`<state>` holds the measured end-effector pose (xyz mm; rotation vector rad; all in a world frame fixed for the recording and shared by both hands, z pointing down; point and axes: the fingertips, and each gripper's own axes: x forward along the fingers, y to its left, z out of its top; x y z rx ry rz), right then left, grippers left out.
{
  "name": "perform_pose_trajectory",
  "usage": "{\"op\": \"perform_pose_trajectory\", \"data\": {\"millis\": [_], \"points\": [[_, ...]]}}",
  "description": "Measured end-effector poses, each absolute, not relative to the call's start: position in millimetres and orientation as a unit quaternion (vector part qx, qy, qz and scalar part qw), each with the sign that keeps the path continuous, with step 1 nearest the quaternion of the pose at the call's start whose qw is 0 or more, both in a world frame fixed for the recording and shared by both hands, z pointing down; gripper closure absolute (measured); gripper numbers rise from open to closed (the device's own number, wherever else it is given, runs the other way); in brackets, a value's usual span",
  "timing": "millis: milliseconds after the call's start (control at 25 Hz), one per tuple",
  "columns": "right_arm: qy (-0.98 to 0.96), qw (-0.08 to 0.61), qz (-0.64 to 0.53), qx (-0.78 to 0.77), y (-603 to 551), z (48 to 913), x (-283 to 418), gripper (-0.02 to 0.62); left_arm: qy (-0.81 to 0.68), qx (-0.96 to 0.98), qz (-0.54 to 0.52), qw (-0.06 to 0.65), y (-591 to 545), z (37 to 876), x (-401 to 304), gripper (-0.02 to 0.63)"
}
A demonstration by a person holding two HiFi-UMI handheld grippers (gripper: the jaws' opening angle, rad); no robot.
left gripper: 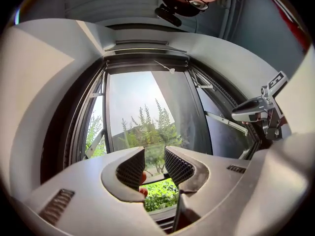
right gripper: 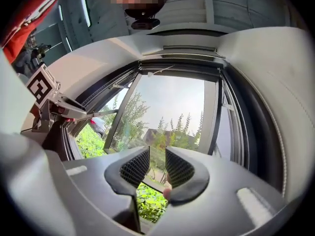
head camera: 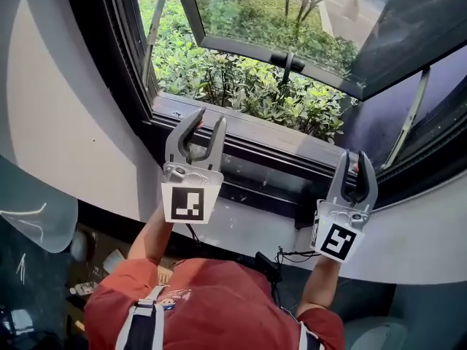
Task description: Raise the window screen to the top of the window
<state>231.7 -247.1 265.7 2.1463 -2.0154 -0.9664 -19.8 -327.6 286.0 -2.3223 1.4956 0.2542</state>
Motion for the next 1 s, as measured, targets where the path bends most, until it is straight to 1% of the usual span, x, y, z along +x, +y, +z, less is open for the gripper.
{"op": "perform_pose_trajectory", "data": {"millis": [240,440,560,760,1000], "points": [[-0.666,0.039,-0.263,0.697,-244.3,315.7,225.2,0.486,0.536,-0.828,0.062,0.148,-323.6,332.7,-23.3,0.476],[-0.684,0.029,-0.207,0.699,-243.1,349.5,219.0,0.486,0.545,-0.830,0.029,0.117,-320.5,367.6,-29.4,0.476],[-0.686,0.030,-0.189,0.702,-242.8,363.5,216.8,0.486,0.552,-0.827,0.030,0.105,-319.2,379.8,-35.0,0.476],[-0.689,0.039,-0.166,0.705,-242.9,384.9,214.7,0.486,0.553,-0.828,0.011,0.093,-316.5,398.6,-37.0,0.476],[-0.695,0.029,-0.151,0.703,-245.2,391.7,208.7,0.486,0.548,-0.832,0.002,0.091,-315.2,404.8,-33.5,0.476]]}}
